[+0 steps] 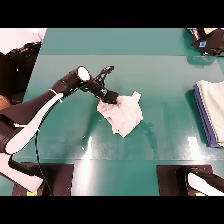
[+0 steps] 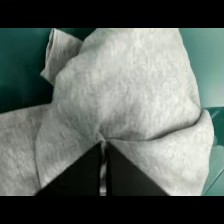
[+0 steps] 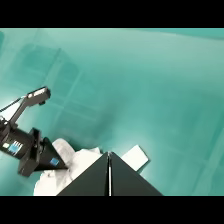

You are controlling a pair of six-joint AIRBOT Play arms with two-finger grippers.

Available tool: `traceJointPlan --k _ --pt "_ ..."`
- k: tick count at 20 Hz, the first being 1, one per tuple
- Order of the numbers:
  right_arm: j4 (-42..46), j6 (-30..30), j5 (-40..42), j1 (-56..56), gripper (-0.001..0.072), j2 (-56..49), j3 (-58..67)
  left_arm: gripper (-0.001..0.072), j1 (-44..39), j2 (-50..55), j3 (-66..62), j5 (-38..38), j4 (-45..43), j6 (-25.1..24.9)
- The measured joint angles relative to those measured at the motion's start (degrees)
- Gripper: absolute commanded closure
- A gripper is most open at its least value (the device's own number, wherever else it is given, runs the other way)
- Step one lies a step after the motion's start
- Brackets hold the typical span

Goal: Fold the shirts.

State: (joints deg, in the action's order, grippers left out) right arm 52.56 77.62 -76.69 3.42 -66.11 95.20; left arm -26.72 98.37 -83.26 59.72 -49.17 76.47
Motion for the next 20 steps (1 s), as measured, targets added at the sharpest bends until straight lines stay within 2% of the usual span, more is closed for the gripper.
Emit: traceJointPlan --k 5,9,10,11,12,15,20 --pt "0.13 0.02 -1.53 0.00 0.0698 -0.24 -1.07 0.0686 4.55 -1.60 -3.02 1.92 -0.50 0.85" --pt "0.46 0.55 -0.61 0.87 0.0689 -0.31 -9.57 0.0685 9.22 -7.19 -6.69 4.22 -4.42 1.29" --pt "0.48 0.81 0.79 1.79 0.0506 -0.35 -13.20 0.0685 9.99 -8.57 -7.23 4.59 -5.64 1.42" --pt "0.33 0.85 2.54 2.97 0.0258 -0.48 -16.81 0.0685 10.43 -9.68 -7.61 5.14 -6.80 1.42" --pt "-0.22 0.83 4.92 4.68 0.0229 -0.90 -20.63 0.0685 10.71 -10.43 -7.87 5.68 -7.69 1.44" --pt "-2.34 0.20 11.98 11.04 0.0230 -4.92 -28.94 0.0685 11.34 -11.50 -8.22 7.67 -9.49 1.46" --pt "-6.38 -1.62 19.96 19.71 0.0230 -18.40 -28.87 0.0685 11.52 -12.04 -8.39 10.91 -10.88 1.49"
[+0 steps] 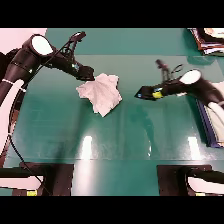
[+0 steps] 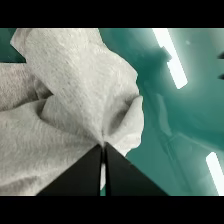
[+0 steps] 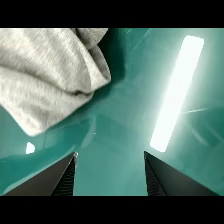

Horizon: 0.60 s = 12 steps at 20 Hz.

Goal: Fold the shirts.

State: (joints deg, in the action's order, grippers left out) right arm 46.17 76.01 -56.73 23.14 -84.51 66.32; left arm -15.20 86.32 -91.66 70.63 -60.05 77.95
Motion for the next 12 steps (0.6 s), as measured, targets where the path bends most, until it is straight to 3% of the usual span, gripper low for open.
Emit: traceJointPlan --k 8,10,12 --pt "-1.51 -0.79 -0.20 5.40 0.0247 -18.62 15.74 0.0685 0.07 -0.13 0.00 2.56 -1.16 0.02" --pt "-1.68 -0.87 -2.10 5.79 0.0393 -21.38 19.02 0.0685 0.07 -0.13 0.00 2.71 -1.20 0.02" --pt "-2.21 -0.98 -4.22 6.10 0.0697 -23.41 21.75 0.0686 0.07 -0.13 0.00 2.78 -1.22 0.02"
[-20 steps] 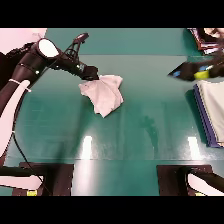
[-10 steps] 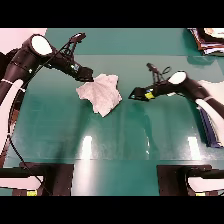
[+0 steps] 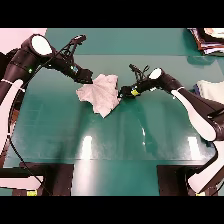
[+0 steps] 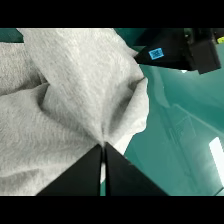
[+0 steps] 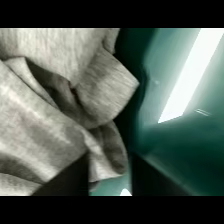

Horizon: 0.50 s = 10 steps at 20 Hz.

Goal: Fold the shirts.

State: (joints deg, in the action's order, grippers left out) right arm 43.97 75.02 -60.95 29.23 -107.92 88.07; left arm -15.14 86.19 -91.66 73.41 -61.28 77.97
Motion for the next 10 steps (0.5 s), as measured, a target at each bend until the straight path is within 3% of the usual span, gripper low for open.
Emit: traceJointPlan --k 5,10 --pt "-0.22 -1.79 -3.34 -0.24 0.0700 0.00 3.74 0.0687 0.00 -1.55 -0.11 0.13 -0.17 0.02" --pt "-0.31 -2.47 -3.98 -3.26 0.0701 10.58 4.96 0.0686 0.00 -11.58 -0.33 -2.08 -0.66 0.07"
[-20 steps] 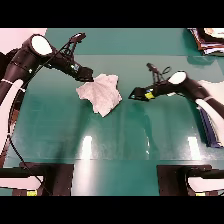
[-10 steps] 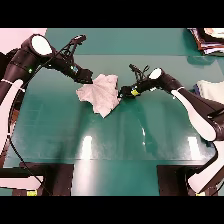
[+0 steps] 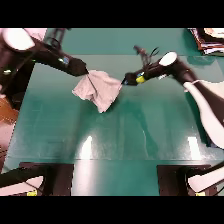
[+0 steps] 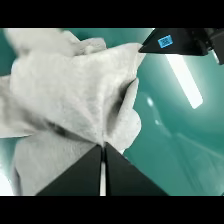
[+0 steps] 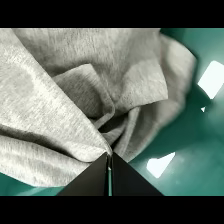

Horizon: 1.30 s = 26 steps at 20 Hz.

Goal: Fold the shirts.

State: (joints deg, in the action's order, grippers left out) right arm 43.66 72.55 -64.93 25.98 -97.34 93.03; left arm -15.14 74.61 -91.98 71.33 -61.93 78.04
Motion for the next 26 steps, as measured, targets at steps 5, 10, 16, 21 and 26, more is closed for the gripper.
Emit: traceJointPlan --k 5,10,16,21,26 --pt "0.09 -0.20 -2.84 -3.04 0.0701 17.51 0.24 0.0687 -0.02 -15.23 -0.09 -1.03 0.28 0.79" --pt "5.11 0.26 -1.49 -3.02 0.0702 31.76 0.28 0.0687 -0.55 -23.47 -3.15 -1.73 1.03 4.35" --pt "8.70 1.84 -5.42 -2.95 0.0702 32.00 -0.44 0.0686 -7.74 -18.53 1.36 1.84 0.35 6.45" --pt "10.99 2.38 -9.84 -2.82 0.0702 24.00 -8.35 0.0686 -13.42 -9.14 16.24 3.08 0.04 6.86" --pt "12.92 2.54 -8.74 -2.67 0.0702 19.19 -19.10 0.0683 -14.88 -2.01 29.55 -4.50 -0.13 6.47"
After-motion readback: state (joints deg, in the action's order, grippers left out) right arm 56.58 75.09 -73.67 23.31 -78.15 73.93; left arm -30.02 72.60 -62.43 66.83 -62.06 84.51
